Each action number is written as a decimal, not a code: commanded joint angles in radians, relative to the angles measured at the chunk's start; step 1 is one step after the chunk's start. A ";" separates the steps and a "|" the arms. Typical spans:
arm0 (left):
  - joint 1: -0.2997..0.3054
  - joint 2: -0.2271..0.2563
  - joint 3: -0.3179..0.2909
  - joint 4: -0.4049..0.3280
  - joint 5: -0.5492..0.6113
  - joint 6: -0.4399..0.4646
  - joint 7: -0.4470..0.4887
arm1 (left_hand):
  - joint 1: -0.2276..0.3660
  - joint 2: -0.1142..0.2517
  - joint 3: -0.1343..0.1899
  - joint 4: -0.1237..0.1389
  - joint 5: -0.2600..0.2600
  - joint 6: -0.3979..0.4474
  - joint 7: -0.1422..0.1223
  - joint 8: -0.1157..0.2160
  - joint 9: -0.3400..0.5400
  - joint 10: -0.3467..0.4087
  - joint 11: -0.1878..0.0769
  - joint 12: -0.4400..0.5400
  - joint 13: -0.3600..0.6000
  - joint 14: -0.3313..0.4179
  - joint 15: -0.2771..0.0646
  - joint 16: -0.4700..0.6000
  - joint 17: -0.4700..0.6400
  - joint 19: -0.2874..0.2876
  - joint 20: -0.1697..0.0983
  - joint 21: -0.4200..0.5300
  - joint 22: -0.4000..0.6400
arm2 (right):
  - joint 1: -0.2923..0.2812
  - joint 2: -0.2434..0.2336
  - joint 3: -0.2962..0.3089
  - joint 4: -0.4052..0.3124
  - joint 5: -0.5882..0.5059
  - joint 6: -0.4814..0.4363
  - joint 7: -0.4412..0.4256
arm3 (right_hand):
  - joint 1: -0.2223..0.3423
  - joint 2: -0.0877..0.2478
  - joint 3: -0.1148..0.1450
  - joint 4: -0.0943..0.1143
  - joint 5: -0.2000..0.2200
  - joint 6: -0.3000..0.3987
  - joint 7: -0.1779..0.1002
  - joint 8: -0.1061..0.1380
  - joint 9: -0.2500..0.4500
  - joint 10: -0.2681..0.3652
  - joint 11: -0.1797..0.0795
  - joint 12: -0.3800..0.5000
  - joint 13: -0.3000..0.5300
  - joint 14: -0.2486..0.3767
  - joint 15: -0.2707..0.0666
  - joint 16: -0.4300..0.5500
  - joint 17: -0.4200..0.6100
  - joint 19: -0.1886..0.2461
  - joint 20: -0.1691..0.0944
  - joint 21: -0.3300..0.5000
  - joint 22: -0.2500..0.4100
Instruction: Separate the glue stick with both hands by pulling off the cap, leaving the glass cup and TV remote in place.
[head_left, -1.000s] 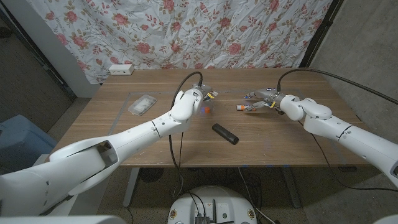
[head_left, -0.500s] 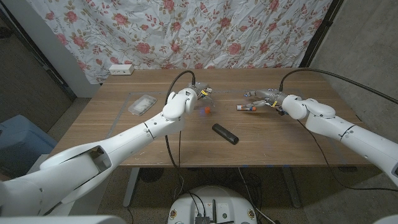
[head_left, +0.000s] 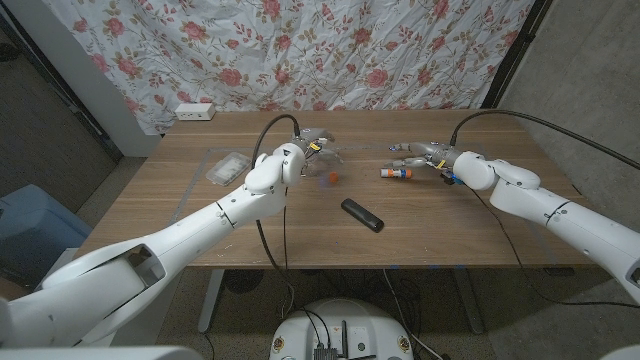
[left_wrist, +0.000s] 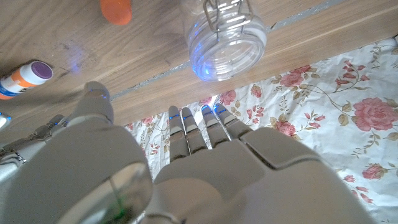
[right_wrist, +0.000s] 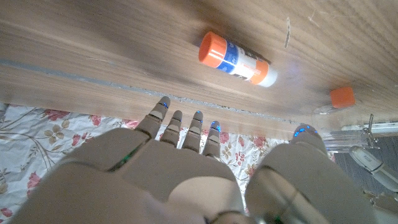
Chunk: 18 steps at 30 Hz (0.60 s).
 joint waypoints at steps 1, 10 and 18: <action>0.059 0.031 -0.081 -0.012 -0.128 -0.029 0.133 | -0.013 0.005 0.001 0.007 0.005 -0.012 0.006 0.001 0.000 -0.005 0.008 0.004 0.003 -0.004 0.007 0.004 0.003 0.006 -0.047 0.004 0.003 | -0.020 0.026 0.028 0.006 0.132 0.012 -0.039 | -0.010 0.003 0.001 0.008 -0.004 0.003 0.006 0.009 0.000 -0.002 0.000 0.004 0.002 0.004 -0.008 0.002 0.000 0.004 -0.010 0.006 0.003; 0.111 0.039 -0.133 -0.028 -0.222 -0.048 0.240 | -0.023 0.022 0.004 0.012 0.005 -0.008 0.007 0.007 0.000 -0.006 0.012 0.007 0.003 -0.003 0.009 0.006 0.003 0.003 -0.045 0.003 0.003 | -0.047 0.034 0.046 -0.021 0.185 -0.004 -0.078 | -0.036 0.014 -0.006 0.021 -0.014 0.027 0.013 0.019 -0.001 0.013 -0.005 0.013 -0.002 0.015 -0.019 0.007 -0.006 0.015 -0.021 0.009 0.002; 0.153 0.042 -0.176 -0.018 -0.316 -0.090 0.327 | -0.028 0.036 0.008 0.013 0.005 -0.002 0.011 0.011 0.000 0.000 0.013 0.012 0.003 0.007 0.008 0.009 0.002 0.010 -0.038 0.006 0.003 | -0.071 0.047 0.073 -0.029 0.248 -0.009 -0.117 | -0.050 0.020 -0.010 0.028 -0.022 0.046 0.017 0.024 -0.002 0.026 -0.003 0.017 -0.006 0.031 -0.035 0.012 -0.014 0.031 -0.042 0.012 0.001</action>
